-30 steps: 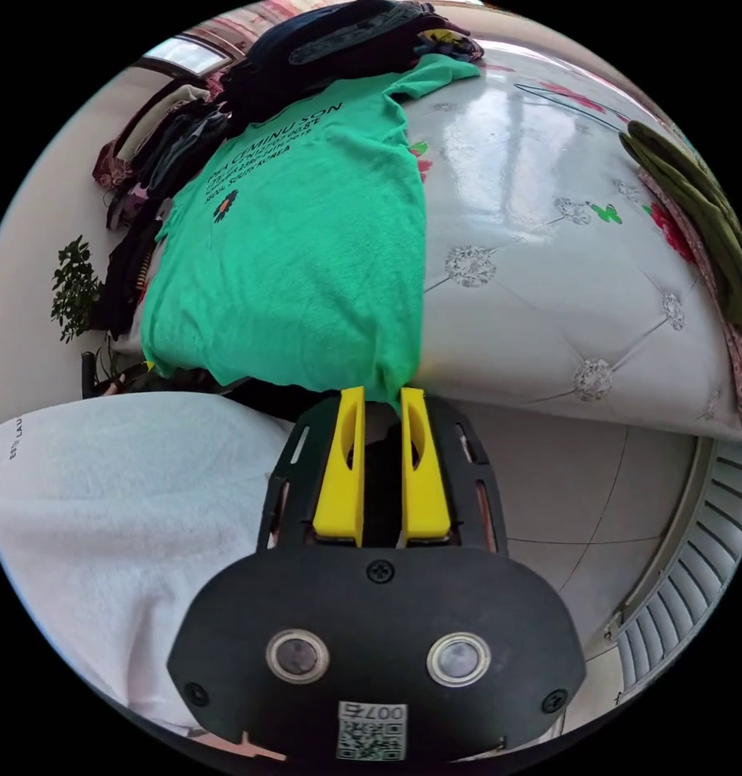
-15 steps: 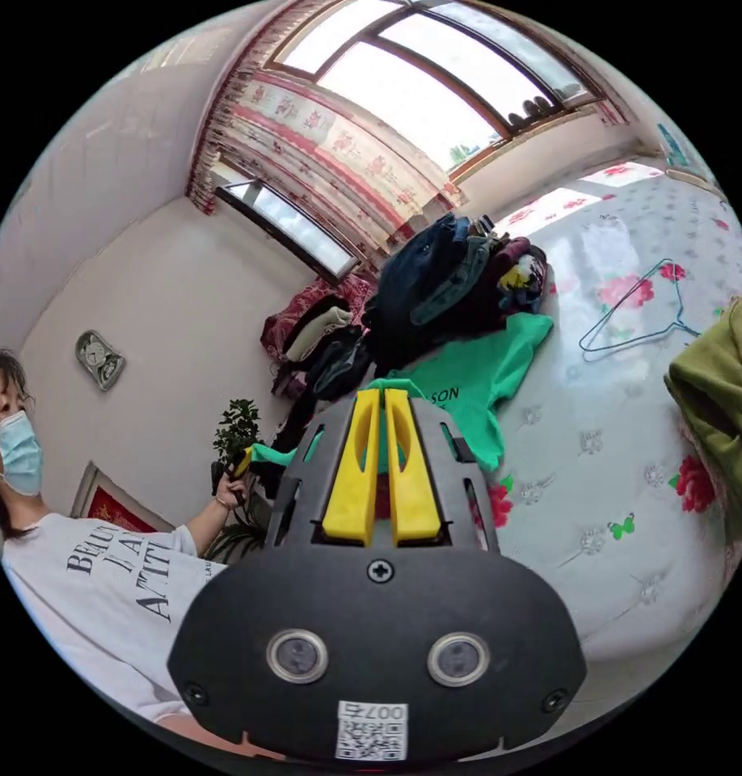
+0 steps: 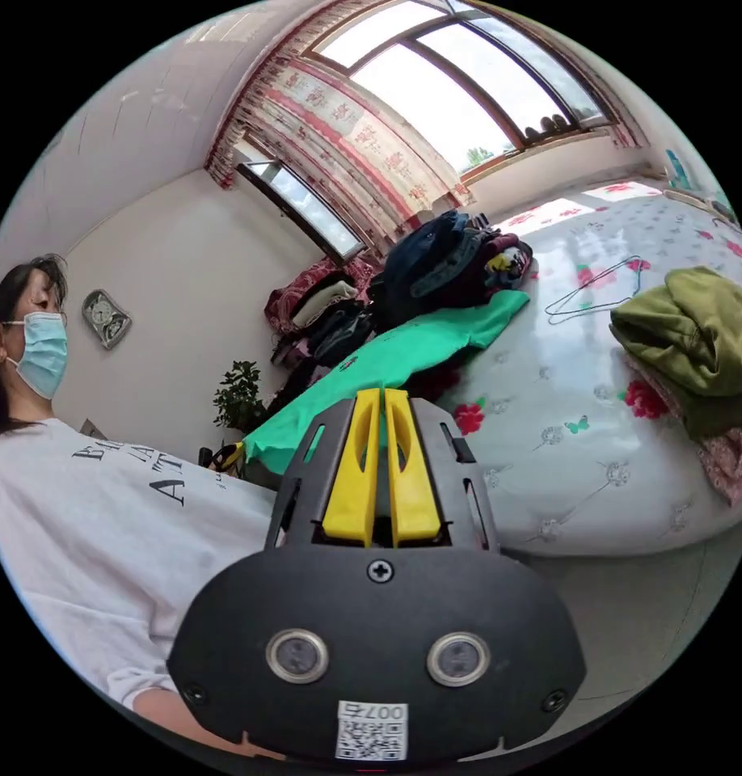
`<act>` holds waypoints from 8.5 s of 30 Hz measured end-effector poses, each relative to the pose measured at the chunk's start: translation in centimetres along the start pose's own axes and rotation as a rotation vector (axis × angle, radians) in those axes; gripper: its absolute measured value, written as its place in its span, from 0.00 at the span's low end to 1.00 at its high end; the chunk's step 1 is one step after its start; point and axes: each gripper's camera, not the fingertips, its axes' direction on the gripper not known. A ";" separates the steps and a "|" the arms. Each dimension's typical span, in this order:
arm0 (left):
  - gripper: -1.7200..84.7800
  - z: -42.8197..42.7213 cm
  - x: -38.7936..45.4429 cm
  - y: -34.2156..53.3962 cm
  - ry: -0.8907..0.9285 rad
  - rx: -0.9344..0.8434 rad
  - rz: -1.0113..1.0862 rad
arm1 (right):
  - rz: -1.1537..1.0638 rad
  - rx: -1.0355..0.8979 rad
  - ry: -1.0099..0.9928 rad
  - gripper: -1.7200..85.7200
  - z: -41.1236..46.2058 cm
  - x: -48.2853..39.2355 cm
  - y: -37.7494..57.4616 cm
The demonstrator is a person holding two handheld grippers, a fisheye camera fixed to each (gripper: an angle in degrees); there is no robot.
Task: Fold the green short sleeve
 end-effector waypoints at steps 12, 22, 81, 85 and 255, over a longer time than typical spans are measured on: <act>0.01 7.7 -8.9 -5.0 0.042 0.026 -0.250 | 0.251 -0.075 -0.097 0.02 9.7 8.8 -3.4; 0.12 16.9 -16.9 -13.5 -0.362 0.085 -0.367 | 0.269 -0.236 0.251 0.08 23.4 15.1 -12.0; 0.14 16.4 -44.0 -11.2 -0.608 0.228 -0.487 | 0.347 -0.295 0.374 0.12 40.9 40.7 -9.7; 0.03 17.3 -45.5 -11.0 -0.565 0.213 -0.513 | 0.320 -0.296 0.276 0.12 42.6 39.6 -8.6; 0.15 16.7 -40.5 -13.4 -0.145 -0.030 -0.364 | -0.148 -0.464 -0.331 0.12 66.6 37.1 -8.9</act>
